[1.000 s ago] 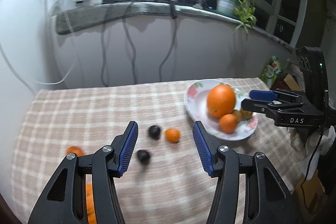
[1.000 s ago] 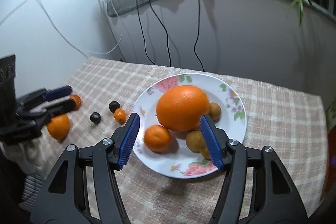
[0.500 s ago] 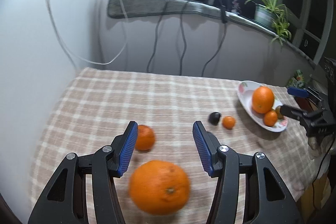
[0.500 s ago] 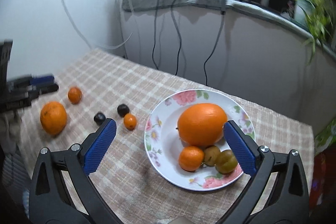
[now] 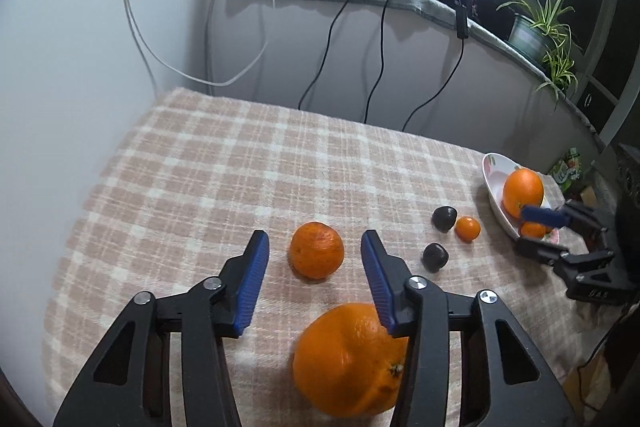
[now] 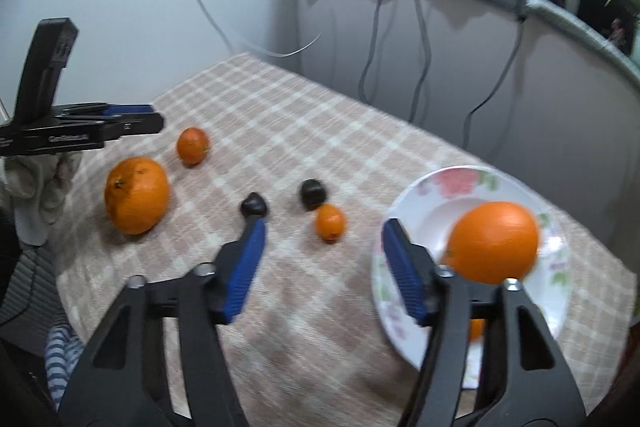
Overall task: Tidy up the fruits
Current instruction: 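Grasp a mandarin with the left gripper while the right grasps a dark plum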
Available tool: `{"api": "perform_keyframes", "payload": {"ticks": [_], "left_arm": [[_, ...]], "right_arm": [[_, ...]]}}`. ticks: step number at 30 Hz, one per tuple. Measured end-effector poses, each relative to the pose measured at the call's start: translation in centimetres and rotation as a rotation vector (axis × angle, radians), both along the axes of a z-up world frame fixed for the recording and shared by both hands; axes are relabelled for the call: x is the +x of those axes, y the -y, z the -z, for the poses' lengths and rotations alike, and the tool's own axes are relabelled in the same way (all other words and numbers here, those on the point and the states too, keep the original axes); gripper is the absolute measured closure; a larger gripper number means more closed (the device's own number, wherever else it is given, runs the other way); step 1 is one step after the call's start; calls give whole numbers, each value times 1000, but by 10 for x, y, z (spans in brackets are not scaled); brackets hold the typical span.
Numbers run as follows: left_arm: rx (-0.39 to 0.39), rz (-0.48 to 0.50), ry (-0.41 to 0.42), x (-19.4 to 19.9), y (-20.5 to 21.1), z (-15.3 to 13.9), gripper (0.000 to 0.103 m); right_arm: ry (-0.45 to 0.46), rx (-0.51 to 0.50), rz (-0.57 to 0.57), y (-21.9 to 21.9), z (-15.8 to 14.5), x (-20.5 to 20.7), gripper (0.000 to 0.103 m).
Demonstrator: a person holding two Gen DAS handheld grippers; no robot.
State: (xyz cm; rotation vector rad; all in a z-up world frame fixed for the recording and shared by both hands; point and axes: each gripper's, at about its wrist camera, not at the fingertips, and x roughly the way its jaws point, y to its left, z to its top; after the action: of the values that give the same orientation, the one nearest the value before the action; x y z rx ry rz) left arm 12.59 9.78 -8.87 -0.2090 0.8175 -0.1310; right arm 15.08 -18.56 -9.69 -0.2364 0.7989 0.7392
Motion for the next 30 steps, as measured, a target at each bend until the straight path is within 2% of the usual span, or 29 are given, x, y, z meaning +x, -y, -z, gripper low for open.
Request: {"api": "perform_keyframes", "payload": {"ticks": [10, 14, 16, 23, 25, 30], "left_arm": [[-26, 49, -89, 25, 7, 17, 58], [-23, 56, -110, 29, 7, 22, 58], [-24, 59, -119, 30, 8, 25, 62], [-19, 46, -133, 33, 4, 29, 63], [-16, 44, -133, 33, 3, 30, 66], [-33, 38, -130, 34, 0, 31, 69]], "right_arm": [[-79, 9, -30, -32, 21, 7, 50], [-93, 5, -41, -42, 27, 11, 54], [-94, 0, -45, -46, 29, 12, 54], [-112, -3, -48, -56, 37, 19, 55], [-115, -9, -49, -58, 39, 20, 56], [-130, -11, -60, -63, 43, 21, 62]]}}
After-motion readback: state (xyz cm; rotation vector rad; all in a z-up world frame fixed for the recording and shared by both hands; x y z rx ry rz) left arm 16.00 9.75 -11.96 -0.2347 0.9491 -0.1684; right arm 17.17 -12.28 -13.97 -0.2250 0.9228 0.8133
